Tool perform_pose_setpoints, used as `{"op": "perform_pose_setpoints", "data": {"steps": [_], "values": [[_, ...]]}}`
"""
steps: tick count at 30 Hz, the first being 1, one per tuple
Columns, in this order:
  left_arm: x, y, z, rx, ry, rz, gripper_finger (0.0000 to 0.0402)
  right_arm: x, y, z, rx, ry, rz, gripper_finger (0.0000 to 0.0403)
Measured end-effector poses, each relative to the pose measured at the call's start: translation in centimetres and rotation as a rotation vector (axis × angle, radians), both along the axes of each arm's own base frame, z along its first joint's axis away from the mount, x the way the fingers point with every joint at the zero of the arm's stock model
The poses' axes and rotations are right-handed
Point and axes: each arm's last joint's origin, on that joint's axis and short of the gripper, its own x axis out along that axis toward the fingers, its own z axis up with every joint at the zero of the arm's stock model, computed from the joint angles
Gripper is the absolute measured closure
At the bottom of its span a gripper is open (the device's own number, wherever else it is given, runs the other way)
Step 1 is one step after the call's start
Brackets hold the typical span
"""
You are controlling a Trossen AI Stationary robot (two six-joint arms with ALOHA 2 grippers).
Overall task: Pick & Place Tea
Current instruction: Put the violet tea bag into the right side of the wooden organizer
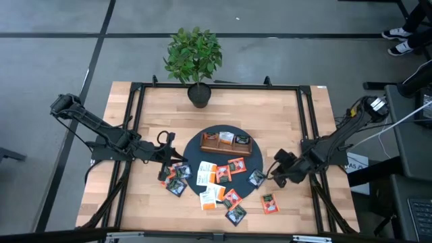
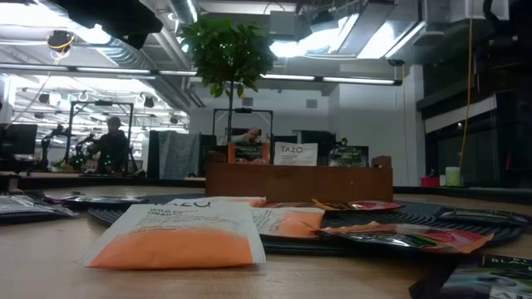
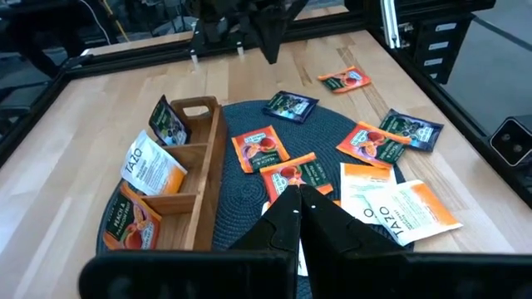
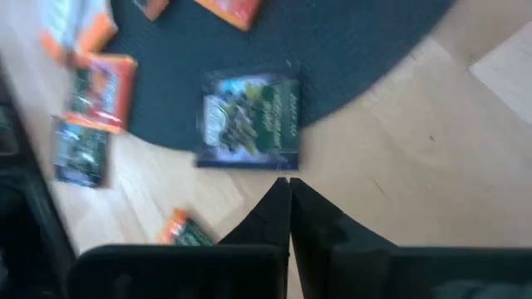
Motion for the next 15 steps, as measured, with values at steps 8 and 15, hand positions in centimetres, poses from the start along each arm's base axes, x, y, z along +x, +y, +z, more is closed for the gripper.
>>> {"op": "perform_pose_setpoints", "data": {"steps": [8,15], "values": [[0.0,0.0,0.0,0.0,0.0,0.001,0.0398,-1.0,-0.9,-2.2,0.061,-0.049,-0.043,0.0378],[0.0,0.0,0.0,0.001,0.001,0.003,0.0398,-1.3,-1.1,-2.9,0.085,-0.045,-0.099,0.0374]]}}
